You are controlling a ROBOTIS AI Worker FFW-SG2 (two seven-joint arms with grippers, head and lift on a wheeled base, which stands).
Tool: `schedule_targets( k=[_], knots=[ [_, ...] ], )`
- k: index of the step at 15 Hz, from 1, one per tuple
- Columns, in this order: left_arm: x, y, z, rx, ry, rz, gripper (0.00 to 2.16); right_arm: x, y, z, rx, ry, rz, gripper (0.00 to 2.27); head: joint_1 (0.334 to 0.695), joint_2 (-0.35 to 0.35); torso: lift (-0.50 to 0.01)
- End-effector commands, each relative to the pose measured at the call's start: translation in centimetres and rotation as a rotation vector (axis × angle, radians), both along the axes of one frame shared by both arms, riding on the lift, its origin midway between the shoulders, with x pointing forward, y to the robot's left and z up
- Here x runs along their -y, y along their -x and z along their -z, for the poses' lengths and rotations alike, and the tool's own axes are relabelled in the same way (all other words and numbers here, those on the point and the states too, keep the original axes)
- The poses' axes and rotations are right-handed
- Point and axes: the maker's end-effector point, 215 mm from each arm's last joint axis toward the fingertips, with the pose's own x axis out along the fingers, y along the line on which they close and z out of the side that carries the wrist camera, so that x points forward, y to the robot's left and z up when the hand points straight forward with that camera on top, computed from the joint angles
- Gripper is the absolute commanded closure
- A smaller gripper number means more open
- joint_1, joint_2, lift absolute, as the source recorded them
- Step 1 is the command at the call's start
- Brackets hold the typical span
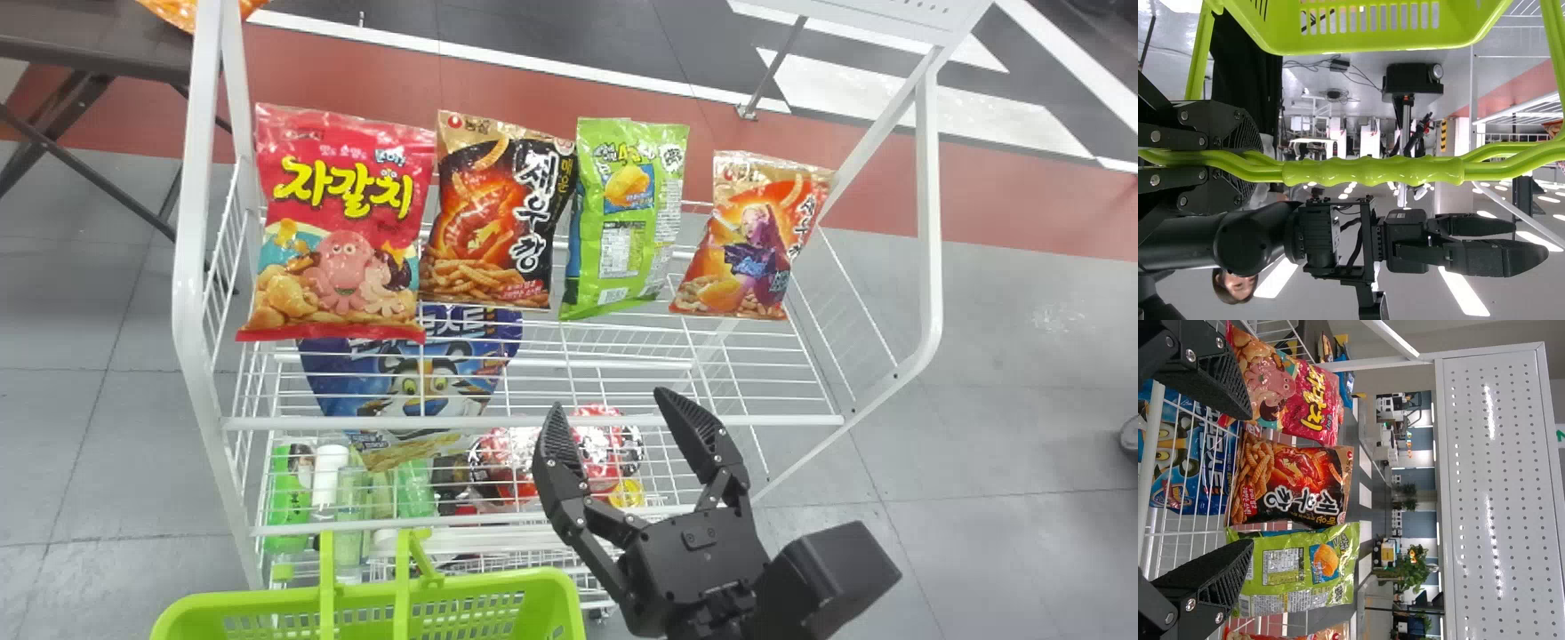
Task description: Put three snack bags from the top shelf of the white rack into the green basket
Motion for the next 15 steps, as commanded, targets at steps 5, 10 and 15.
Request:
schedule_targets(
  k=[5,10,15],
  knots=[
    [-0.1,-0.1,-0.1,0.002,0.004,-0.004,2.15,0.0,0.0,-0.1,0.002,0.003,-0.001,0.17,0.695,-0.350,0.000],
    [-0.1,0.0,-0.2,0.000,0.009,-0.004,2.15,0.1,0.0,-0.1,0.002,0.004,-0.001,0.17,0.695,-0.350,0.000],
    [0.0,0.2,-0.5,0.006,0.014,0.005,2.15,-3.1,-5.7,-1.7,0.080,-0.032,-0.056,0.17,0.695,-0.350,0.000]
  ],
)
